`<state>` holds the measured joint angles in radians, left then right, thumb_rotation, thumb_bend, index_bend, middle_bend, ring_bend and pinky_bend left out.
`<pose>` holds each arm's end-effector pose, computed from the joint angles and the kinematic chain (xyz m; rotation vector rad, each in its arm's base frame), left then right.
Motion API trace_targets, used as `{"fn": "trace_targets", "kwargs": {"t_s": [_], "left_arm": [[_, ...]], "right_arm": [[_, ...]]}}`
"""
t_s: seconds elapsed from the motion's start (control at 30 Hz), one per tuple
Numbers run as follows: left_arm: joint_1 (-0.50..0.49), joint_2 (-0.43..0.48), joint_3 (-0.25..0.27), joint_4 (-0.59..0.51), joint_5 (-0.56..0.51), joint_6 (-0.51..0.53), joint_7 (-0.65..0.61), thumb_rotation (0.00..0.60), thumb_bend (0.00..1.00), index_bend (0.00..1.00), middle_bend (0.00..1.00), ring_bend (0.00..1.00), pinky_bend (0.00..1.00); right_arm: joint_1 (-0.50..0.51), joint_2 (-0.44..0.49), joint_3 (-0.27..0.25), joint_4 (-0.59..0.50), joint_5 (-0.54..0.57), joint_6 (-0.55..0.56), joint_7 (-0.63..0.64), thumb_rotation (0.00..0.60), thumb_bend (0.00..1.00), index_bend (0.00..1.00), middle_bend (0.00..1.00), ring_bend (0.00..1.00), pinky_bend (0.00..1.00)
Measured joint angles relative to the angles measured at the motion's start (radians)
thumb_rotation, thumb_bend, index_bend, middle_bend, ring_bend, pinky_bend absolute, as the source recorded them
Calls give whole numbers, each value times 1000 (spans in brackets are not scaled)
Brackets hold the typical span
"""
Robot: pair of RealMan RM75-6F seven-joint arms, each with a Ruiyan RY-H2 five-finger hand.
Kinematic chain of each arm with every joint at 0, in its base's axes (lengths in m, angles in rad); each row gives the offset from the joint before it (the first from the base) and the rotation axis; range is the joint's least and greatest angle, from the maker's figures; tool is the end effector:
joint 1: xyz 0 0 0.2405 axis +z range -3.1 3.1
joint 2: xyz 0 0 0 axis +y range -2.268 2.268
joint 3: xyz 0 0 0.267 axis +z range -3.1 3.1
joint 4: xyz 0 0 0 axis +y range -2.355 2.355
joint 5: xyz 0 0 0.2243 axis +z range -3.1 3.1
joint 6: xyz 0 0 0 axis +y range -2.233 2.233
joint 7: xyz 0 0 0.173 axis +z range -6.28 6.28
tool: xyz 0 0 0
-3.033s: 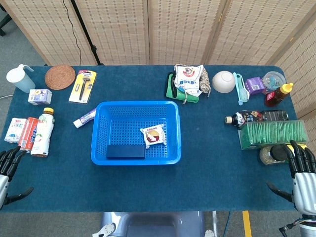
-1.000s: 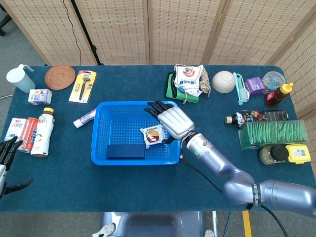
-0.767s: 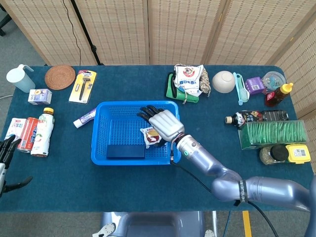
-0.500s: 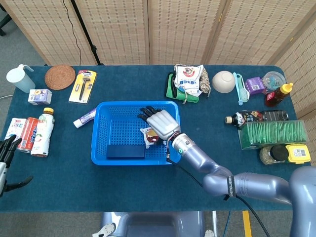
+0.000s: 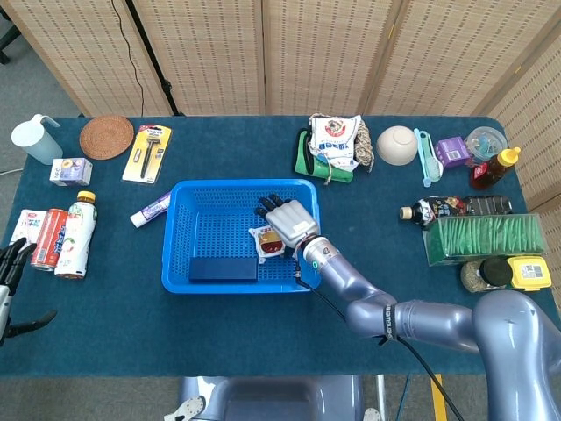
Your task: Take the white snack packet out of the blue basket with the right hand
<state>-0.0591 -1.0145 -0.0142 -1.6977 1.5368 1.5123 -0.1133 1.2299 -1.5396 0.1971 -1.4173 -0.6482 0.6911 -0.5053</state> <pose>-0.3174 0.1950 0.1729 -1.3715 -0.9831 -0.9721 -0.0156 -0.4383 -0.0669 2.1292 -0.8857 0.7970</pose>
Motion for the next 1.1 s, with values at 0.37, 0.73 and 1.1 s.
{"fn": "trace_targets", "kwargs": {"t_s": [0.37,0.73,1.1], "left_arm": [[-3,-9,-3,-9,-11,-10,40,600,59,0,0,0,0],[-16,-6,-13,-9,-39,-39,37,600,59,0,0,0,0],[-21,-4,-16,-11,-48,-51,37,600,58,0,0,0,0]], "right_arm": [[42,-34,-28,58,63,-40,-9,600,0,138,75,0,257],[108,-100,-77,164,142,-100,-33,600,0,141,79,0,266],[120,-139,-103,232,146,-111,-11,600,272,395,361,280,518]]}}
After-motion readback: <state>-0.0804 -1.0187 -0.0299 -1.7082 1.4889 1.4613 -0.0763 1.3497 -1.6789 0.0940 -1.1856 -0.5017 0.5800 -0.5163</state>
